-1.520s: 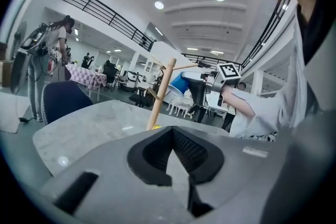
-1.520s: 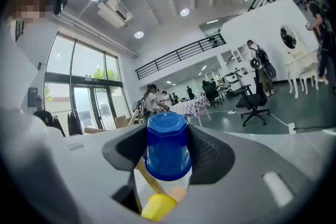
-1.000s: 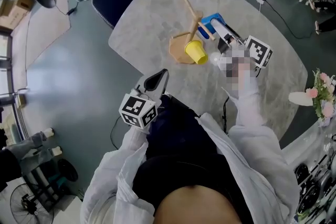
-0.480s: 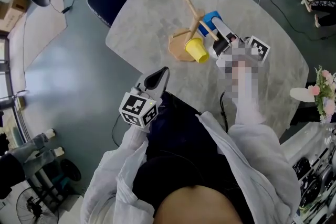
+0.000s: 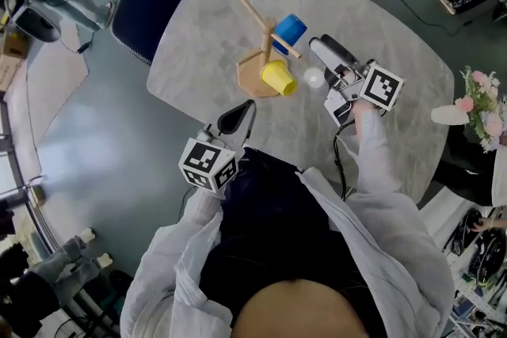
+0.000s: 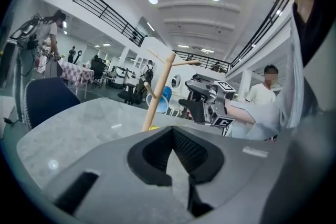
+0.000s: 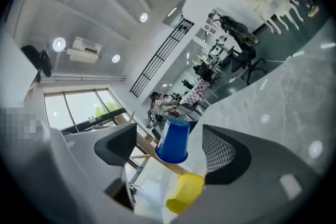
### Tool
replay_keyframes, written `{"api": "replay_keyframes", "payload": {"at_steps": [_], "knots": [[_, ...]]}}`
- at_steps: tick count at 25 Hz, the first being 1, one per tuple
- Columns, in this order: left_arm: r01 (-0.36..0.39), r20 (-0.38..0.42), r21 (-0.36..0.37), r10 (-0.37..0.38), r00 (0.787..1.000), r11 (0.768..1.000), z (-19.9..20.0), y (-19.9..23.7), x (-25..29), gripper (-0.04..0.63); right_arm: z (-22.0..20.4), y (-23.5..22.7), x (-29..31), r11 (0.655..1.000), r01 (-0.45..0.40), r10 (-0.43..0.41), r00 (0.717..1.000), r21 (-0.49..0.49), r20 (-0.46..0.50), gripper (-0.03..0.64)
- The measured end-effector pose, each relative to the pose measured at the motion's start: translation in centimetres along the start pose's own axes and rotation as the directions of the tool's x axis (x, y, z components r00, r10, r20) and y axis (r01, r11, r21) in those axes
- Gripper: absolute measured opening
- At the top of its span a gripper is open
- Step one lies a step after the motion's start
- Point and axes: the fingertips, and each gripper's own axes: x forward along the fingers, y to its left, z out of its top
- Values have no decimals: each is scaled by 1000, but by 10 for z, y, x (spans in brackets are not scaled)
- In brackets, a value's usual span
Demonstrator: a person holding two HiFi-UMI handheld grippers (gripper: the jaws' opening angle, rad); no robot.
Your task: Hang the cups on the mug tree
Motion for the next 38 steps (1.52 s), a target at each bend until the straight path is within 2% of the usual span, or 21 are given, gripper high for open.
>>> {"api": "replay_keyframes", "payload": {"at_steps": [3,6,9,12,17,19,21,23,26,29,32,35,38], "knots": [[56,-3,27,-56,998,998,7,-7,6,-3,4,10,-22,988,76,-73,997,-137,24,383],[103,-6,52,-102,995,993,13,-15,10,-3,7,20,-45,958,146,-136,989,-246,60,382],[147,-11,73,-146,989,986,18,-22,15,-3,10,29,-71,906,253,-223,967,-338,126,368],[199,-23,96,-198,980,975,23,-25,20,-3,13,39,-98,842,369,-306,928,-393,213,353],[276,-35,134,-274,961,952,29,-32,25,-3,2,52,-135,724,538,-420,840,-431,343,318],[304,-45,146,-301,953,941,30,-35,24,-3,-8,56,-146,681,584,-451,809,-441,376,267],[326,-56,157,-321,945,932,30,-36,23,-3,-20,61,-152,667,609,-465,791,-430,398,198],[339,-67,170,-332,941,925,29,-36,22,-3,-34,63,-160,654,634,-485,770,-413,415,179],[358,-82,176,-349,934,917,26,-39,23,-3,-55,58,-173,605,694,-543,719,-391,434,138],[371,-97,175,-359,928,912,20,-41,24,-3,-77,49,-181,579,737,-595,674,-348,437,74],[375,-105,174,-362,926,911,17,-42,26,-3,-93,46,-184,558,757,-623,653,-341,431,8],[369,-107,177,-354,929,913,16,-43,27,-3,-101,44,-186,545,760,-635,650,-354,418,8],[357,-110,180,-342,933,917,14,-41,28,-3,-103,44,-188,515,771,-644,636,-374,424,8]]}}
